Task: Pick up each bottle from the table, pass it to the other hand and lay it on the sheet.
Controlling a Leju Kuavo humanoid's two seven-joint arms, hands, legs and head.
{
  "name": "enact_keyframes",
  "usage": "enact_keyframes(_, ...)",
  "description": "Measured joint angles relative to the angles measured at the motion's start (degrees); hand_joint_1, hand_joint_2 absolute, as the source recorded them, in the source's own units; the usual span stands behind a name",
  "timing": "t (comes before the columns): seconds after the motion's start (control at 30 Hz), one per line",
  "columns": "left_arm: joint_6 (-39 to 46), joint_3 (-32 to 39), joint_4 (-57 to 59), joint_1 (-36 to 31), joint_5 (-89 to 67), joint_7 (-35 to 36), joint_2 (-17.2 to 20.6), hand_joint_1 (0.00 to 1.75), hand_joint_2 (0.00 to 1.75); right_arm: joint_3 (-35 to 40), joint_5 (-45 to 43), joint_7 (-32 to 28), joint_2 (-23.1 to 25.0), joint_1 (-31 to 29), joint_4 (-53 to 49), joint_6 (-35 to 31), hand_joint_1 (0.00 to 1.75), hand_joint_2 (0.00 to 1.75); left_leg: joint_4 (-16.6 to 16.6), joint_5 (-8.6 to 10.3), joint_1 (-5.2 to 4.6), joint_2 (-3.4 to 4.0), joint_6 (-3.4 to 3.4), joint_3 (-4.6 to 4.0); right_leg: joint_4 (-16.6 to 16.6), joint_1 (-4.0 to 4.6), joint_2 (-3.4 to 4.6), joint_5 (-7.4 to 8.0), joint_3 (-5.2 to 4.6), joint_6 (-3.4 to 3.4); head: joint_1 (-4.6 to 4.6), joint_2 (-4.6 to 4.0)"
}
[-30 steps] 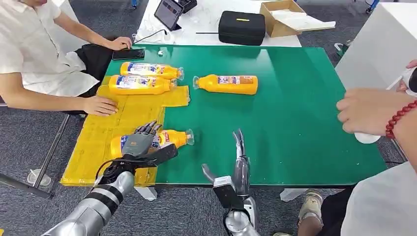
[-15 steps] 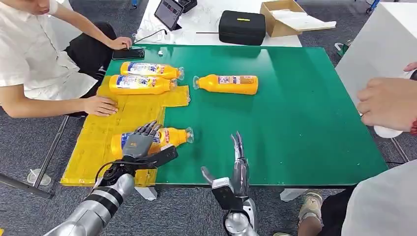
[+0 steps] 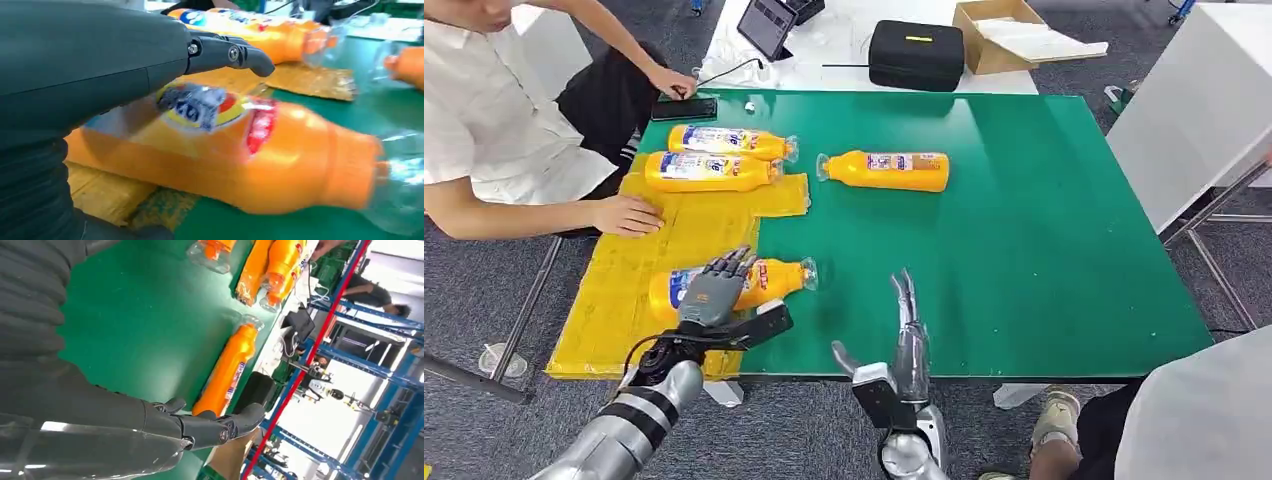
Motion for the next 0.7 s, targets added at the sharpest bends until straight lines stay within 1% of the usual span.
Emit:
enact_keyframes(0.13,2.21,-0.94,-6.23,3.26,2.5,-1.31,0.09,0.0,1.75,-0.35,2.32,0.0,0.0,0.74,-0.59,-0.02,0.0,1.75,0.0,-0.01,-0.01,0.0,0.0,-0.03,0.0,0.0,0.01,-0.01,-0.04,0.0,0.02,0.0)
enact_keyframes(0.23,4.31,-1.11,-15.68,8.7,11.9,-4.7,0.09,0.0,1.75,-1.47,4.41,0.0,0.0,3.07,-5.14,-0.02,0.0,1.75,0.0,-0.03,-0.01,0.01,0.0,-0.11,-0.01,0.0,0.0,-0.03,-0.11,0.02,0.02,0.0)
enact_keyframes(0.3,4.31,-1.13,-21.52,12.21,18.75,-6.91,-0.31,0.0,1.75,-2.17,3.71,-0.02,0.0,4.45,-8.71,-0.02,0.0,1.75,0.0,-0.06,-0.01,0.01,0.0,-0.18,-0.01,-0.01,0.0,-0.04,-0.19,0.02,0.02,0.0)
enact_keyframes(0.33,4.18,-1.29,-25.25,14.05,23.1,-7.97,-0.7,0.0,1.75,-2.43,3.23,-0.02,-0.06,5.2,-12.1,-0.04,0.0,1.75,0.0,-0.07,-0.01,0.01,0.0,-0.24,-0.02,-0.01,0.0,-0.05,-0.24,0.02,0.02,0.0)
enact_keyframes(0.47,4.39,-2.03,-34.63,18.95,30.8,-9.92,-1.64,0.0,1.75,-2.34,-1.5,-0.09,-0.83,6.85,-20.58,-0.04,0.0,1.75,0.0,-0.08,-0.02,0.01,0.0,-0.26,-0.03,-0.01,0.01,-0.05,-0.27,0.01,0.02,0.0)
enact_keyframes(0.67,7.21,-2.34,-41.54,21.65,31.15,-10.62,-1.75,0.0,1.75,0.3,-12.13,-0.09,-2.51,7.49,-27.06,0.24,0.0,1.75,0.0,-0.04,0.0,0.01,-0.01,-0.23,-0.02,0.0,0.01,-0.02,-0.27,0.0,0.0,0.02)
enact_keyframes(0.7,7.23,-2.36,-42.16,21.93,31.19,-10.62,-1.75,0.0,1.75,0.59,-12.48,-0.09,-2.78,7.58,-27.61,0.33,0.0,0.0,0.0,-0.03,0.0,0.01,0.0,-0.23,-0.02,0.0,0.01,-0.02,-0.27,0.0,0.02,0.0)
